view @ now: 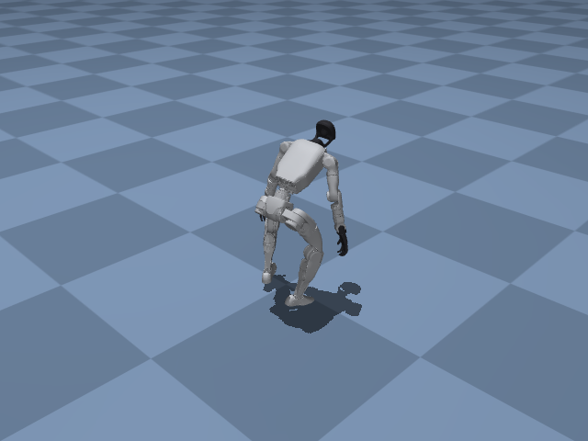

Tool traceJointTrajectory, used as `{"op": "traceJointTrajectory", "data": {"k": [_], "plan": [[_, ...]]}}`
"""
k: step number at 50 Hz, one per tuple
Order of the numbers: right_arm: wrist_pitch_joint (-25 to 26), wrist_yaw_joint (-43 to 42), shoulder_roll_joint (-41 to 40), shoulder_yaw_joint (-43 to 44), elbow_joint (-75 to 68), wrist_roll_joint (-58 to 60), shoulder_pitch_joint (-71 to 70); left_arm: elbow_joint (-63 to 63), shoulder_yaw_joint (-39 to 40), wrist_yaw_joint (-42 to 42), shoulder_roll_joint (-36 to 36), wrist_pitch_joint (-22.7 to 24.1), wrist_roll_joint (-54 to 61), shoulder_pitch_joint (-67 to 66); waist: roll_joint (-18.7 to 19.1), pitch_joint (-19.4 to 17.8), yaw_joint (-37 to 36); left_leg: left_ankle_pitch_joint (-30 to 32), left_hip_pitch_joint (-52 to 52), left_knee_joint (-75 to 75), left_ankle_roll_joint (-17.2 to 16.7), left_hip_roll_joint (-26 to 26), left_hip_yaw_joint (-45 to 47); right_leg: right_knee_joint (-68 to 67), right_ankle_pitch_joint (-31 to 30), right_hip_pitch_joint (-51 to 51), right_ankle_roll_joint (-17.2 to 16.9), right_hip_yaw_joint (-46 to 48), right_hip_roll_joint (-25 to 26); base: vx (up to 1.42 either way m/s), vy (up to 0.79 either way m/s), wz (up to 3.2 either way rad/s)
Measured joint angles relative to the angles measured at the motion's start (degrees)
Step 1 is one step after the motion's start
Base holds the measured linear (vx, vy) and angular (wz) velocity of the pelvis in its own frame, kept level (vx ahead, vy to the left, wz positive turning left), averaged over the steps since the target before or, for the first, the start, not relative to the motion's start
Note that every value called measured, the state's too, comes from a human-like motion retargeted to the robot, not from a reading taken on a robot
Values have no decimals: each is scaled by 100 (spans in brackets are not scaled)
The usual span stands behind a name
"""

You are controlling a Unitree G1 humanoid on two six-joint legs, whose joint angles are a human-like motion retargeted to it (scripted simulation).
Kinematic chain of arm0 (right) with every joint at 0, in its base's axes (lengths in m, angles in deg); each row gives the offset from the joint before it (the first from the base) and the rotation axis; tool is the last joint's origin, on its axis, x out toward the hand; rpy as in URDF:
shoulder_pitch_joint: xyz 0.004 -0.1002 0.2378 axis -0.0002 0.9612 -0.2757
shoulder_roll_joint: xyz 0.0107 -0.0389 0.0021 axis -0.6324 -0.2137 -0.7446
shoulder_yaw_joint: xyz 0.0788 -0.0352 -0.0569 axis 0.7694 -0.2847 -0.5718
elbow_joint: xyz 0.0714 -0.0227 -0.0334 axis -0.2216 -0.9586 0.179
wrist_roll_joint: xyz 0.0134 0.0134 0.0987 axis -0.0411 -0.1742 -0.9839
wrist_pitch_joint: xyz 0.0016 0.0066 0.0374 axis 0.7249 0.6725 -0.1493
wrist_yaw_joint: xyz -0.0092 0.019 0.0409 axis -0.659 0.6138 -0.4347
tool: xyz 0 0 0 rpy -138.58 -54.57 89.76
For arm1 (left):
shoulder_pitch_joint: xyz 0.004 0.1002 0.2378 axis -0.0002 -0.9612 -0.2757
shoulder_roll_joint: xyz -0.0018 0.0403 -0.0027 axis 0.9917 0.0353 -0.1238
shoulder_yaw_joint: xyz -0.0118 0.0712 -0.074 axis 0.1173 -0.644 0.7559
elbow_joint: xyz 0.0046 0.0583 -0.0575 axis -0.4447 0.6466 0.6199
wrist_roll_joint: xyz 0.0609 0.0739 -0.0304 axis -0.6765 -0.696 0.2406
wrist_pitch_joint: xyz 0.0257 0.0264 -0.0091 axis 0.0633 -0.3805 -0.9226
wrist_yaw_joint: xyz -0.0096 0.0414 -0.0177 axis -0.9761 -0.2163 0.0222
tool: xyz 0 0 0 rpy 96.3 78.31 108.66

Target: Upper body actions

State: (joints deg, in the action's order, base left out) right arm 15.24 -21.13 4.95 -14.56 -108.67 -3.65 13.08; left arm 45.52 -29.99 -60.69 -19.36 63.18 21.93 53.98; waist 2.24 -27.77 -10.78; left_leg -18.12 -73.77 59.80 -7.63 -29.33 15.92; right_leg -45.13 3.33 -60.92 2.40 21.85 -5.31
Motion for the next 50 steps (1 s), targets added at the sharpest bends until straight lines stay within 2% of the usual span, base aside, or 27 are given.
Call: {"op": "traceJointTrajectory", "data": {"k": [5, 11, 18, 22, 26, 30, 32, 35, 38, 45, 50], "plan": [[-61, 209, 426, -556, 14, 309, -865, -178, -73, -41, 376, -32, 14, 624, -158, -23, -200, -478, -1262, 1367, 9, -362, -455, -1462, 497, -1249, 284, 23, 401, -7, -1, -80], [-472, 870, 1032, -1626, 275, 585, -1326, -496, -311, -159, 683, -49, -421, 819, -682, -203, -148, -1101, -1618, 2912, 203, -238, -208, -3675, 1331, -2202, 663, -233, 218, 0, 0, -1], [-625, 245, 1164, -2459, 263, 1112, -1496, -435, -274, -300, 834, 13, -404, 464, -1007, -203, -92, -1893, -1618, 4584, 497, -365, 187, -5598, 2021, -2675, 1210, -363, -45, 10, 13, -5], [-391, 126, 1006, -2385, -8, 1296, -1582, -229, -19, -408, 757, -38, -277, 361, -913, -203, -117, -2023, -1618, 4771, 591, -354, 202, -5767, 2088, -2640, 1232, -347, -22, 7, 13, -17], [-385, 406, 896, -1898, -106, 1118, -1619, -232, 108, -86, 858, -151, -300, 422, -681, -203, -163, -1802, -1602, 4171, 455, -291, -33, -5036, 1804, -2387, 1029, -207, 34, 0, 0, 0], [-372, 824, 849, -1270, 8, 1098, -1511, -342, 261, 569, 978, -551, -771, 467, -429, -98, -198, -1467, -1501, 3219, 243, -252, -325, -3813, 1373, -1934, 700, -71, 147, 0, 0, 0], [-263, 898, 749, -989, 65, 1074, -1218, -353, 261, 939, 967, -767, -935, 286, -332, -49, -208, -1292, -1130, 2661, 125, -233, -362, -3160, 1142, -1505, 488, -137, 222, 5, 6, 4], [-249, 869, 424, -598, 20, 998, -524, -284, 265, 1471, 837, -951, -1170, -276, -206, -16, -122, -987, -164, 1690, -48, -91, -335, -2073, 765, -519, 101, -357, 200, 6, 14, 29], [-112, 837, 14, -341, -169, 813, 153, -201, 270, 1623, 661, -946, -1205, -956, -161, 5, 75, -599, 906, 582, -88, 156, -173, -886, 342, 553, -172, -476, 56, 12, 13, 54], [109, 593, -748, 11, -914, 42, 1665, -129, 467, 1352, 1, -705, -946, -2676, -272, 337, 576, 525, 3212, -2317, 200, 1016, 508, 1969, -727, 2820, -470, -253, -400, 19, 9, 67], [193, 683, -1128, 181, -1396, -258, 2930, 147, 770, 1645, -608, -403, -392, -3931, -433, 655, 940, 1138, 4781, -4064, 286, 1770, 802, 3499, -1301, 4376, -747, 372, -902, 34, 10, 78]]}}
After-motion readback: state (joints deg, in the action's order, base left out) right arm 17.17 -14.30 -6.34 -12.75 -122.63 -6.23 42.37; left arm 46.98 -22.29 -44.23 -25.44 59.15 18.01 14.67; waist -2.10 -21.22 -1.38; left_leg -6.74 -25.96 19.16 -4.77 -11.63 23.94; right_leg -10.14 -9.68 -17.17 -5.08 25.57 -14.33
